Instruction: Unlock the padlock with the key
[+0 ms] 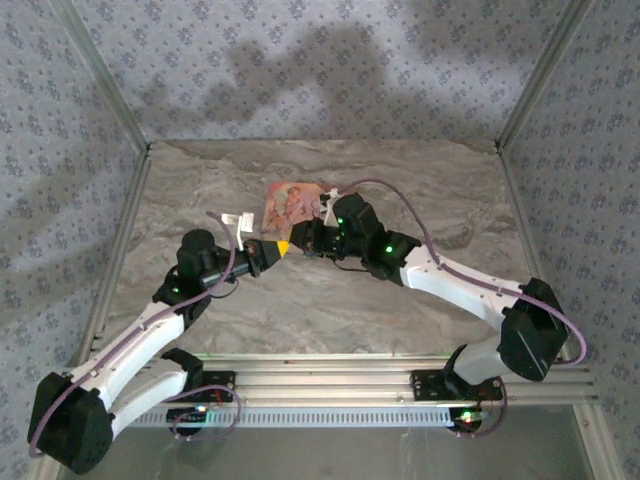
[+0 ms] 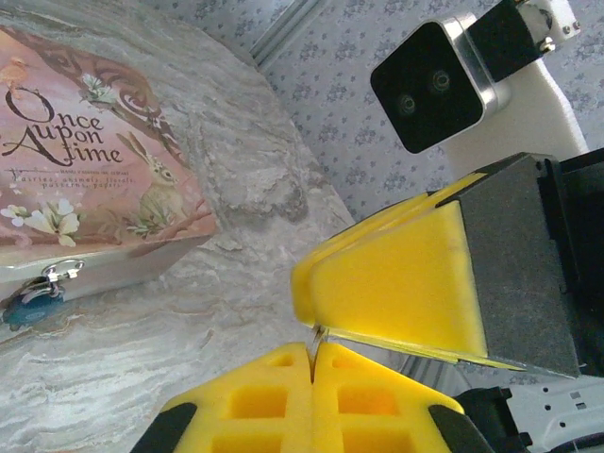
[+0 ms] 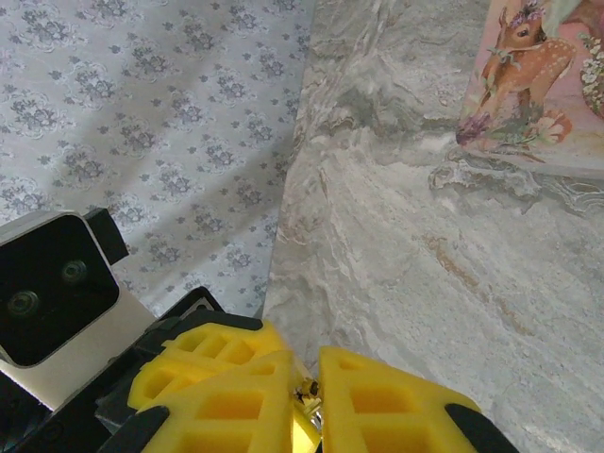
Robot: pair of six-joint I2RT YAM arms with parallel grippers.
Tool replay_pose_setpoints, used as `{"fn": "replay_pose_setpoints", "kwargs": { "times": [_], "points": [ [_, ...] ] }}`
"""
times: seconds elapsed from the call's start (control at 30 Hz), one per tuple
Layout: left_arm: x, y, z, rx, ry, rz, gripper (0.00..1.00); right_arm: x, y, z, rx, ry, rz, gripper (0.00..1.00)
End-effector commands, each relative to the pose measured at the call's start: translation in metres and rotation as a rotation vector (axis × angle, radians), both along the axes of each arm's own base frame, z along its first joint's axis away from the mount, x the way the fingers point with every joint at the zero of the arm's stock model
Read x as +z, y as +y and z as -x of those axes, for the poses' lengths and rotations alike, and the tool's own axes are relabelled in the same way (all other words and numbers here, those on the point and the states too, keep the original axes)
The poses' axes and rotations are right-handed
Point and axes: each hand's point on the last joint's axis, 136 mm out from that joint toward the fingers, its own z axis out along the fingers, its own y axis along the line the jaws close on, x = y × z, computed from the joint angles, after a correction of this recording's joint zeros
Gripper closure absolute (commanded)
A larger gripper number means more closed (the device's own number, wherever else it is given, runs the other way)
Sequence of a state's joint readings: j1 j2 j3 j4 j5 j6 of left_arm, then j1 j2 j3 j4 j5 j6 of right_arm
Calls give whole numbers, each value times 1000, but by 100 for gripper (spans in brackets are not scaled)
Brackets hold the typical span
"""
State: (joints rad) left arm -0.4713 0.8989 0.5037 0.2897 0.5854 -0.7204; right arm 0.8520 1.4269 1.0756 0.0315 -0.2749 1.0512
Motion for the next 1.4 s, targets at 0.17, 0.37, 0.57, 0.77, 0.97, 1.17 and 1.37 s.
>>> {"fn": "replay_pose_setpoints", "kwargs": {
  "times": [0.17, 0.37, 0.57, 0.77, 0.97, 1.17, 1.37],
  "points": [
    [21, 3, -4, 22, -60, 28, 100, -4, 0, 0, -28, 16, -5, 76],
    [21, 3, -3, 20, -62, 30, 100, -4, -1, -1, -38, 14, -13, 83],
    [20, 4, -2, 21, -62, 27, 100, -4, -1, -2, -43, 6, -15, 98],
    [19, 5, 0, 16, -66, 16, 100, 2, -4, -1, -16, -64, -8, 100],
    [18, 9, 6, 16, -72, -9, 71, 16, -9, 3, 112, -218, 111, 100],
    [16, 38, 5, 94, -63, -34, 43, 16, -24, 14, 352, -327, 406, 100],
    [30, 32, 10, -8, -85, 43, 51, 22, -13, 39, 569, -428, 412, 100]
  ]
}}
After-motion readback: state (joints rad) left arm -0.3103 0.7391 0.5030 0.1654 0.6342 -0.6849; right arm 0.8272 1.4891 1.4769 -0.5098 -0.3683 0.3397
